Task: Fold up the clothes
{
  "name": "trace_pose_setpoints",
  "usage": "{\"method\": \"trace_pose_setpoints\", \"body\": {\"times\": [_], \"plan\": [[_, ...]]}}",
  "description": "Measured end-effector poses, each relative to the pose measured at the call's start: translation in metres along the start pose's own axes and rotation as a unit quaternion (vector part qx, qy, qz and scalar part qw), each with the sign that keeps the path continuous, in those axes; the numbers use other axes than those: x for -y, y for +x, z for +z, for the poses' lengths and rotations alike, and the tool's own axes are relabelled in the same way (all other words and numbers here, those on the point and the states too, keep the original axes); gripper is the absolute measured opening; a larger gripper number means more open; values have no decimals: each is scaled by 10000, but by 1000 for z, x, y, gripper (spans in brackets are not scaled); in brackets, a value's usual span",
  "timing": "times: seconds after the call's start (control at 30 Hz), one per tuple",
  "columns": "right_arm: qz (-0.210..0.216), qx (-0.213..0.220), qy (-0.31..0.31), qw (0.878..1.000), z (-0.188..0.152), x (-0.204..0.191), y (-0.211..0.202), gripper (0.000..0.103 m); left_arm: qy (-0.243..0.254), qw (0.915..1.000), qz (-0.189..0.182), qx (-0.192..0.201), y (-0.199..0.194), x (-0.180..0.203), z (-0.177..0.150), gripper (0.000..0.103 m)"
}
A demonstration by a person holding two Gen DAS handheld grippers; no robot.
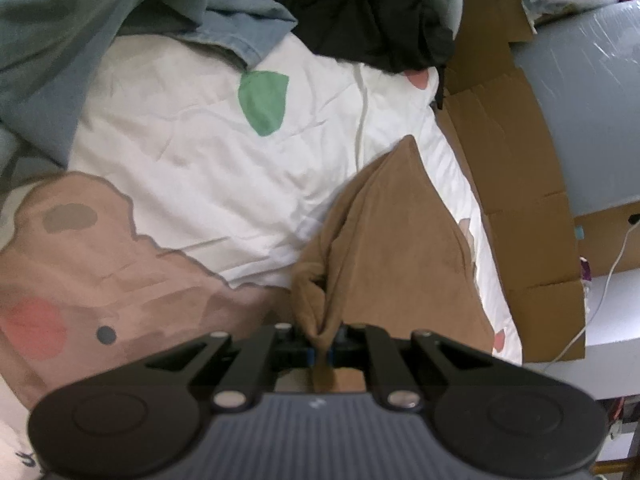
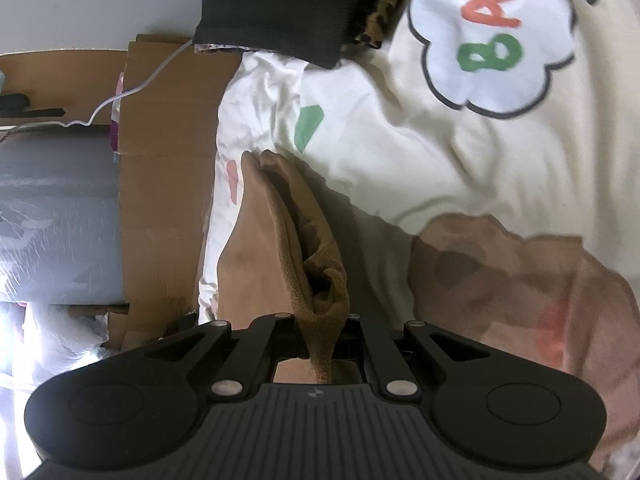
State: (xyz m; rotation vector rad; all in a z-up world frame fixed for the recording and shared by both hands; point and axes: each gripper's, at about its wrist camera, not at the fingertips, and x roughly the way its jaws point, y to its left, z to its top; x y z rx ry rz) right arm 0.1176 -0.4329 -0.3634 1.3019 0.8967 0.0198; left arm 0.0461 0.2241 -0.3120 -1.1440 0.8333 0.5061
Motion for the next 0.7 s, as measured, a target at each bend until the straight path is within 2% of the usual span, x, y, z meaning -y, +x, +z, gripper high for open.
{"method": "trace_pose_setpoints", "body": {"times": [0.23,0.7], "plan": [[-20,-67,184,9998,-9,15,-8,1,135,9999,88,-40,-5,-1,-1,6],[-313,-206,239,9990,-17,35,-26,1,-132,9996,151,-190,-3,-30,-14,6]]}}
